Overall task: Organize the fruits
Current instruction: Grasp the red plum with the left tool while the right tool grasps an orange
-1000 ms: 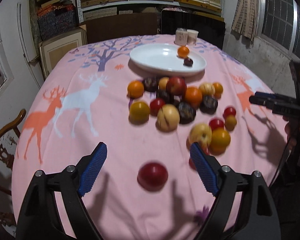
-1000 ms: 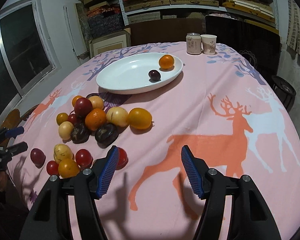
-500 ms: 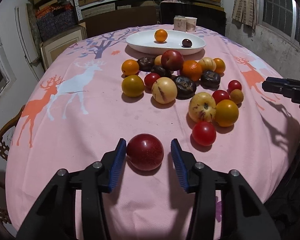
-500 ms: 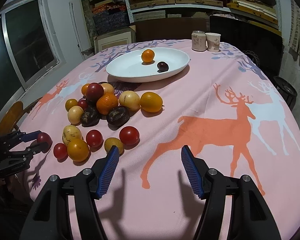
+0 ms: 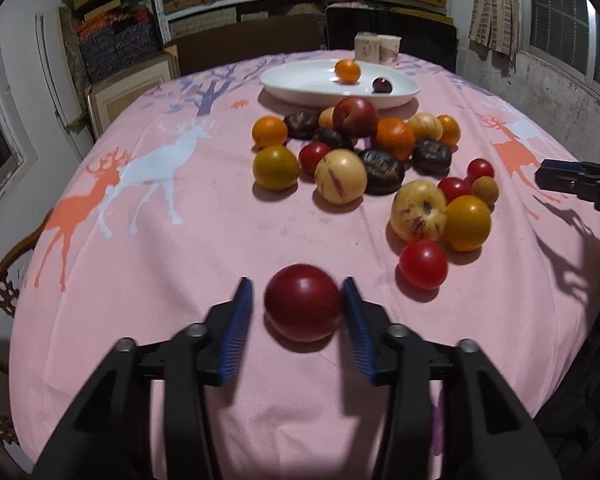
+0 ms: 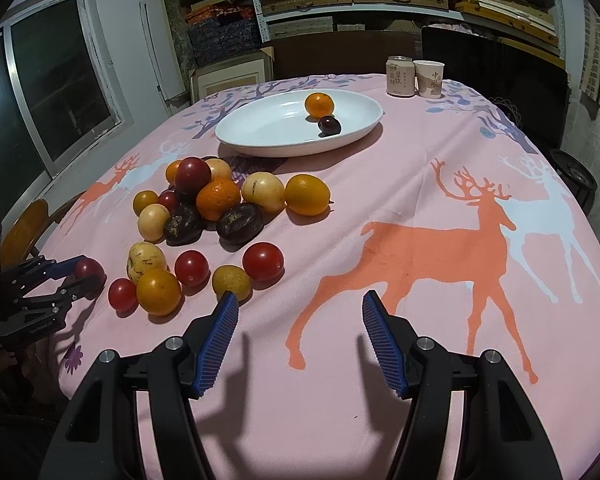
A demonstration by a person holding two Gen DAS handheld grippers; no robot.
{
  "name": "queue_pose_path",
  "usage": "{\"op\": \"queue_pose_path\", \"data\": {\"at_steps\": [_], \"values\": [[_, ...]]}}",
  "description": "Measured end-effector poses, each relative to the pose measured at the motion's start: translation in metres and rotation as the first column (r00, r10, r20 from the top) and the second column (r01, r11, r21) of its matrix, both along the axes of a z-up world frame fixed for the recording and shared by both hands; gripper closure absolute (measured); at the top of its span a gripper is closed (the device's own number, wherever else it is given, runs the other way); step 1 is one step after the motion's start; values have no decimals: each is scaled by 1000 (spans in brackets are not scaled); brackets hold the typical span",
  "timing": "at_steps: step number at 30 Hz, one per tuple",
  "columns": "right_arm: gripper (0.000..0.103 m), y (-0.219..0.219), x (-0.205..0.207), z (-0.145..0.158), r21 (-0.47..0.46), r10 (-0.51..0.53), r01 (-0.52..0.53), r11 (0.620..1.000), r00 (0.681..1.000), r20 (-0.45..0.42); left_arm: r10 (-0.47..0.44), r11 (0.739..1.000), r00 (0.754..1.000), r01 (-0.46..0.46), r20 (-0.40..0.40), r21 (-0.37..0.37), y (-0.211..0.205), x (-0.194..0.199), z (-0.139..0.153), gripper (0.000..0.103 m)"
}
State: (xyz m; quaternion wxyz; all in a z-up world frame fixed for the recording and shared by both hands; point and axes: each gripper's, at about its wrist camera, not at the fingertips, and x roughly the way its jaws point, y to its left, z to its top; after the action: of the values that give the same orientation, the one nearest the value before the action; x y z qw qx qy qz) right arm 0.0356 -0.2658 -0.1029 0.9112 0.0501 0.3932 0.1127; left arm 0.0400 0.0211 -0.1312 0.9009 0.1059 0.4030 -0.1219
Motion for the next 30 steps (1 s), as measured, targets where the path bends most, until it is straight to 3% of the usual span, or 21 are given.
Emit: {"op": "queue_pose_path", "data": {"at_steps": [2, 3, 8, 12, 13, 15, 18, 21, 25, 30], "values": [[38, 1, 0, 0, -2, 2, -2, 1000, 1000, -1, 2, 1000, 1000, -3, -21, -19, 3, 1, -5, 54], [38, 2, 1, 0, -5, 2, -2, 1000, 1000, -1, -7, 1000, 1000, 7, -15, -28, 3, 0, -4, 65], [38, 4, 15, 6, -7, 11, -11, 1000, 1000, 5, -6, 998, 1000, 6, 0, -67, 4, -3, -1, 65], [39, 6, 50, 17, -58, -10, 12, 998, 999, 35, -20, 995, 1000, 21, 18, -100, 4, -7, 9, 65], [42, 7, 64, 15, -96, -21, 24, 995, 999, 36, -25, 995, 999, 27, 20, -96, 3, -8, 10, 65], [58, 10, 88, 7, -142, -17, 17, 990, 1000, 2, -31, 995, 999, 33, 25, -94, 2, -10, 12, 65], [61, 22, 116, -7, -161, 51, -60, 985, 997, -64, -26, 994, 999, 28, 20, -103, 5, -11, 12, 65], [61, 36, 126, -13, -195, 89, -103, 975, 993, -80, -15, 993, 1000, 16, 10, -114, 8, -8, 12, 65], [62, 41, 138, -20, -242, 69, -86, 966, 994, -79, -12, 993, 1000, 12, -1, -118, 9, -2, 10, 65], [66, 33, 125, -13, -188, 46, -51, 981, 998, -35, -19, 993, 1000, 21, 21, -120, 7, 1, 19, 65]]}}
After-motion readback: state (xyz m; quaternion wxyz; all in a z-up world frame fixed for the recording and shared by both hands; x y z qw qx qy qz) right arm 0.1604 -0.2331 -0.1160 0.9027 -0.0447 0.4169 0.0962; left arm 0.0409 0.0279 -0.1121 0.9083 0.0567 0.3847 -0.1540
